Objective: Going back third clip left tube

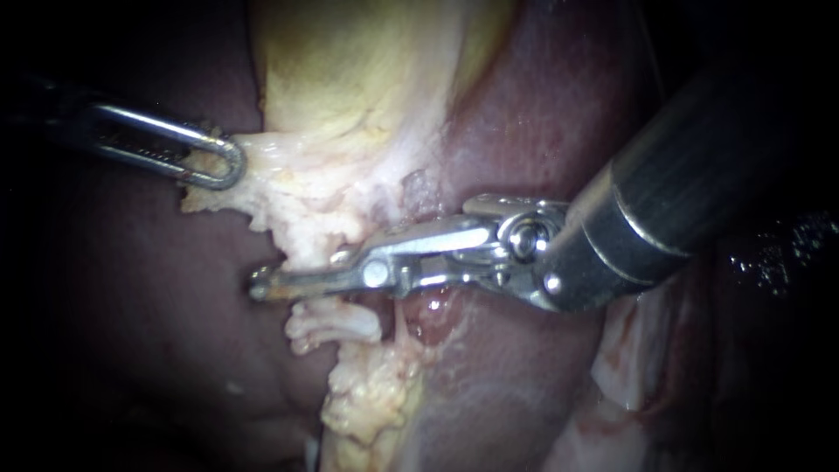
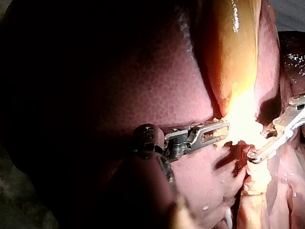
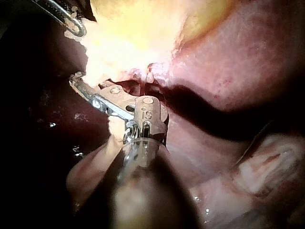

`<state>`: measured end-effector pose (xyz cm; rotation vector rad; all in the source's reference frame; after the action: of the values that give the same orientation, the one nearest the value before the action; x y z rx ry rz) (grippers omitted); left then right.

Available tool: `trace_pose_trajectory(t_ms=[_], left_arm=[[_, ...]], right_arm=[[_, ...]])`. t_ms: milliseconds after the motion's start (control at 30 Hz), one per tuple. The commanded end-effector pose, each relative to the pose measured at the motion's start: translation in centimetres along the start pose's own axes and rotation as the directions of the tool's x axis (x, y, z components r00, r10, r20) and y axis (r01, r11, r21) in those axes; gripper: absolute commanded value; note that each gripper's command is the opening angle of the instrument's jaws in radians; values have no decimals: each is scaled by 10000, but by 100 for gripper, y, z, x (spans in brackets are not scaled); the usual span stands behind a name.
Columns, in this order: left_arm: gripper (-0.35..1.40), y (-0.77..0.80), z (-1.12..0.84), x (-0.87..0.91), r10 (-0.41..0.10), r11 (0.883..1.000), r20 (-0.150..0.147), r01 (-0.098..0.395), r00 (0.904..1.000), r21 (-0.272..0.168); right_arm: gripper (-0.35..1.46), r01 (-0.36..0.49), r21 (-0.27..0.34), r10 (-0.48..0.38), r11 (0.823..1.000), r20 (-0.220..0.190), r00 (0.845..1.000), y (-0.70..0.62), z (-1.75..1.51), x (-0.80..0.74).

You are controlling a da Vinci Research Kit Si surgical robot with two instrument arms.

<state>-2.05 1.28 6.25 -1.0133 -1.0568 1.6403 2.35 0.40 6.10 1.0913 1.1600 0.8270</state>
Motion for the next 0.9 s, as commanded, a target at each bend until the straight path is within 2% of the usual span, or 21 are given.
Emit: trace_pose_trajectory(t_ms=[33,133,233,367,467,633,733,900], left_arm=[[-35,0,0,0,2,10000,-2,-2,10000,4],[-35,0,0,0,2,10000,-2,-2,10000,4],[-35,0,0,0,2,10000,-2,-2,10000,4],[-35,0,0,0,3,10000,-3,-3,10000,5],[-35,0,0,0,2,10000,-3,-2,10000,5],[-35,2,0,0,1,10000,-6,-1,10000,8],[-35,2,1,0,1,10000,-8,-1,10000,10],[-35,2,1,-1,4,10000,-9,-4,10000,12]], right_arm=[[-35,3,-2,-3,10000,-2,10000,1,0,-1],[-35,6,-29,-6,10000,-21,10000,3,0,-1],[-34,2,185,-5,9998,144,9999,5,0,-1],[21,16,296,-16,9996,9,10000,9,2,-1],[37,81,366,-77,9993,-124,9999,12,6,0],[44,526,341,-522,9980,-151,9985,19,12,-2],[45,753,297,-749,9967,-149,9971,31,16,-6],[48,1440,225,-1438,9893,-115,9895,58,20,-15]])
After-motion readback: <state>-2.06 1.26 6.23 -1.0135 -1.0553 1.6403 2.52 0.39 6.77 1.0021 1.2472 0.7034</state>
